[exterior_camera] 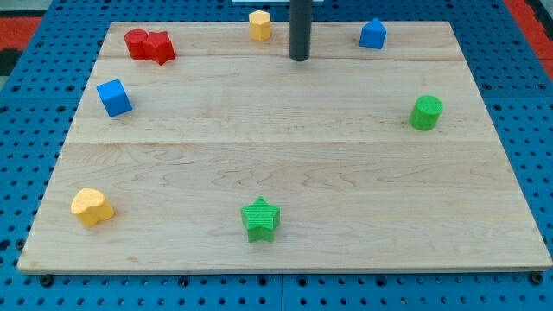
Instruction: Push yellow hexagon slightly left
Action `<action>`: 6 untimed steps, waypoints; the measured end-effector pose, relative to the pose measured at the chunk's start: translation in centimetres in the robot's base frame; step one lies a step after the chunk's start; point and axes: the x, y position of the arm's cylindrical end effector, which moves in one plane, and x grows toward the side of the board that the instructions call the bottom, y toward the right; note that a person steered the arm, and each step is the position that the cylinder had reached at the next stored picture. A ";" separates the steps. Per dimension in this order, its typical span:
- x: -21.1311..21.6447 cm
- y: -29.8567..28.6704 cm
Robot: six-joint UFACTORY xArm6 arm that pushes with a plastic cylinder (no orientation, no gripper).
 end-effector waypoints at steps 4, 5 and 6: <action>-6.6 -9.6; -6.0 -8.6; -1.9 -7.9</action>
